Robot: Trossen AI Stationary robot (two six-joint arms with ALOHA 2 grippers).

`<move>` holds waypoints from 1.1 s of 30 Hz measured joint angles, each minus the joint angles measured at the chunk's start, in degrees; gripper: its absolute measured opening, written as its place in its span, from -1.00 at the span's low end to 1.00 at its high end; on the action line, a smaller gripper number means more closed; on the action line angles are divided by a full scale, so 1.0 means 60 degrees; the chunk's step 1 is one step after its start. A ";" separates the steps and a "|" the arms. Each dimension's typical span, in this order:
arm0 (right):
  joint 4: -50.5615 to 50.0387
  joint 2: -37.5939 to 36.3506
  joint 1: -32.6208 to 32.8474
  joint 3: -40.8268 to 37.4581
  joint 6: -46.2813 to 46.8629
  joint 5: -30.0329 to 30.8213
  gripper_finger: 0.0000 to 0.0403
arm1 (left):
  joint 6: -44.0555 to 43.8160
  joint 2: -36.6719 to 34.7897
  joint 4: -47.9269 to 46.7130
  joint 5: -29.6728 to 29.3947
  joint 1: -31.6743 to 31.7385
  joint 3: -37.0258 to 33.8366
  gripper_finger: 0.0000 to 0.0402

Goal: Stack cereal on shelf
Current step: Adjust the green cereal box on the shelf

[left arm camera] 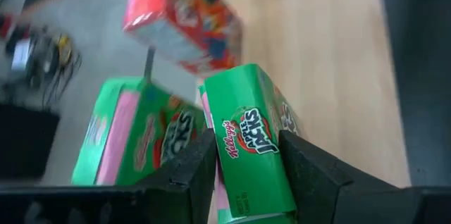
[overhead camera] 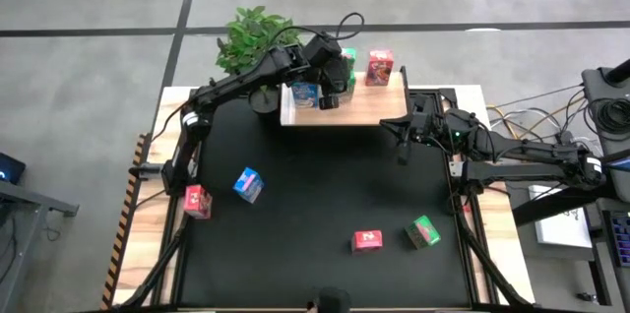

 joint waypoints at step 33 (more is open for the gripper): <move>0.0007 0.0001 -0.0004 0.0000 -0.0011 -0.0002 -0.94 | 0.1356 0.0004 0.0518 0.0701 0.0412 -0.0091 -0.07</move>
